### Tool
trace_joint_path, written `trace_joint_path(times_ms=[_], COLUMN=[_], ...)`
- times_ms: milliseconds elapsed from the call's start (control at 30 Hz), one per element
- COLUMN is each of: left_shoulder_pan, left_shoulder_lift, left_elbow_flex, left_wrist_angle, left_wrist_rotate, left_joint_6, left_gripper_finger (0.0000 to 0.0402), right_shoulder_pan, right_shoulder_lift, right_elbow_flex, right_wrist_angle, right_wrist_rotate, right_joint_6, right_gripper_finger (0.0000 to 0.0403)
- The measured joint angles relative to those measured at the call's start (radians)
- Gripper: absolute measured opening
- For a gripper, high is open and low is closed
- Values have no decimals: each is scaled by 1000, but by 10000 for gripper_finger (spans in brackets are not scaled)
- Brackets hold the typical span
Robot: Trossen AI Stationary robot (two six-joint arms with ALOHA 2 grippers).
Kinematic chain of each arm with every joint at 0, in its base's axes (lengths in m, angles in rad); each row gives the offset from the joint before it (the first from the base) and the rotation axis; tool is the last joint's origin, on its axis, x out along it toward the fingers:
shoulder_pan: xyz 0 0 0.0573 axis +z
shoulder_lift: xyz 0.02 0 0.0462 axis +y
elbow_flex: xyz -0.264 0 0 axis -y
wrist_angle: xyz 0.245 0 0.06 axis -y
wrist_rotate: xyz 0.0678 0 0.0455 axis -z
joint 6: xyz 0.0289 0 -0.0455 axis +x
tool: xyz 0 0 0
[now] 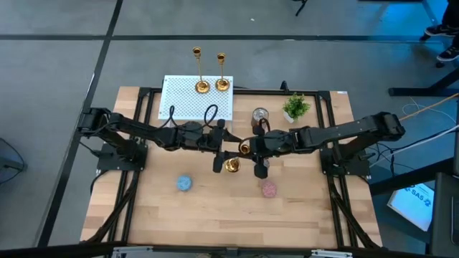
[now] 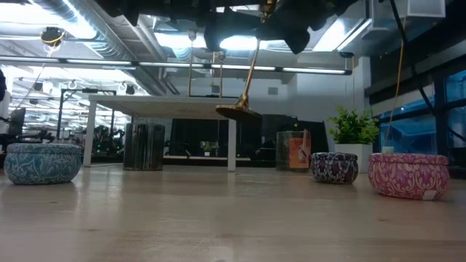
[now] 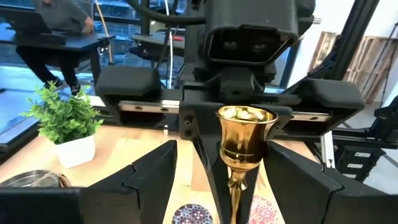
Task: Pick & Place candle stick holders
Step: Put the gold candle holder on the shelf to align with the other gold candle holders
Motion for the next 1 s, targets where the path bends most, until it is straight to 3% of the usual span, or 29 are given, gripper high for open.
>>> trace_joint_path(times_ms=[500, 767, 1000], left_shoulder_pan=[12, 12, 12], left_shoulder_lift=[0, 72, 62], left_elbow_flex=[0, 1, 1], left_wrist_angle=[36, 128, 142], left_wrist_rotate=[14, 8, -2], left_joint_6=[11, 35, 66], left_gripper_finger=[235, 234, 194], right_shoulder_pan=[-30, -31, -32], right_shoulder_lift=[5, 5, 5], right_elbow_flex=[0, 0, 0], right_wrist_angle=[40, 40, 33], right_wrist_rotate=[-23, -23, -22], right_joint_6=[-21, -22, -22], right_gripper_finger=[27, 27, 27])
